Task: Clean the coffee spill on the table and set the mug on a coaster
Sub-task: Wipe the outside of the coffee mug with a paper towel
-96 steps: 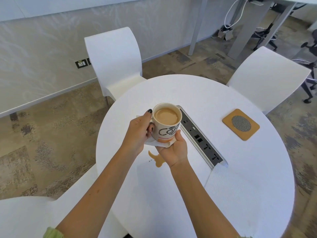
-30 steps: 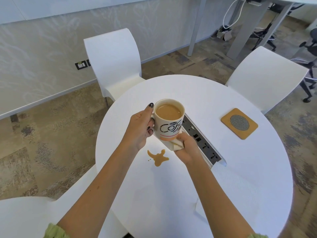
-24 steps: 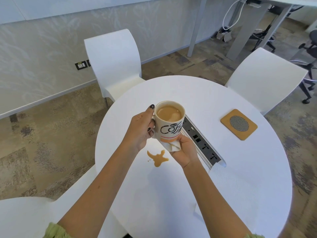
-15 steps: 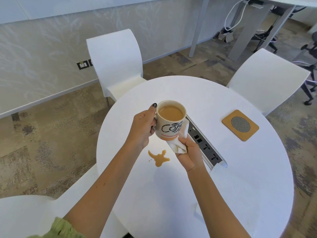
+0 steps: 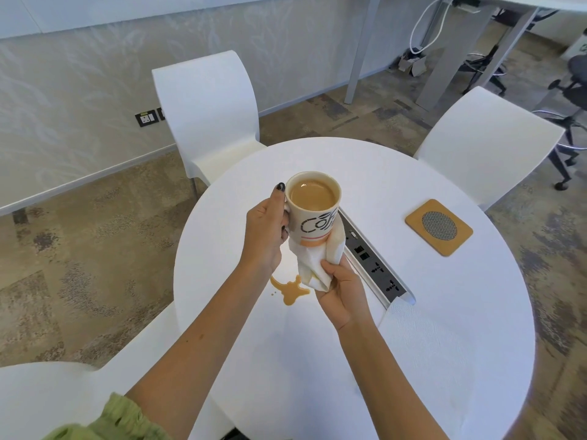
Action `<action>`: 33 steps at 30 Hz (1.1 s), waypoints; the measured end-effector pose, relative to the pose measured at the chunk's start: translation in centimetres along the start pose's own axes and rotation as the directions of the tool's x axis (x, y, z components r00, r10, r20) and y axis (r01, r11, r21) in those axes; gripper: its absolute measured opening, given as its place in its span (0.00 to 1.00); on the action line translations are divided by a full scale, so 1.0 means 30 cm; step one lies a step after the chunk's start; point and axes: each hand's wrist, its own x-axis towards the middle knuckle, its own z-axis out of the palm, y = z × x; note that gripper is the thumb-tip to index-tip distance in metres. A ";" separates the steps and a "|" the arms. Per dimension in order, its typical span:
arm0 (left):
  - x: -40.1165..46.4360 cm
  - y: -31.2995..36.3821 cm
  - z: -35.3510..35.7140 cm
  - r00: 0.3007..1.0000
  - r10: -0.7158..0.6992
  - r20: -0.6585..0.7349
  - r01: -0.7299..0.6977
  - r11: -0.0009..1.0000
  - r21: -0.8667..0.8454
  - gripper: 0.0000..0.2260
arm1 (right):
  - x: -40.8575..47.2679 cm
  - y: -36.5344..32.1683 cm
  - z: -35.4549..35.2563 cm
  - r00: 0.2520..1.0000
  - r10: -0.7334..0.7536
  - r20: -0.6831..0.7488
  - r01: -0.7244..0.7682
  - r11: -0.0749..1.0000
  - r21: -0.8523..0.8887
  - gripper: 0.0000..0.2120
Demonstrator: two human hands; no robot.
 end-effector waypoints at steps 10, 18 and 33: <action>-0.002 0.019 -0.019 0.999 -0.015 0.029 0.015 1.000 0.015 0.21 | 0.015 -0.015 0.030 0.995 -0.100 -0.023 0.099 0.993 -0.059 0.15; -0.022 0.050 -0.009 0.995 -0.030 0.094 0.024 0.998 0.064 0.20 | 0.081 -0.086 0.040 0.993 -0.115 -0.002 0.113 0.984 -0.139 0.13; -0.038 0.061 0.007 0.982 -0.023 0.187 0.005 0.996 0.092 0.19 | 0.089 -0.035 0.116 0.976 0.192 0.100 -0.212 0.944 0.254 0.33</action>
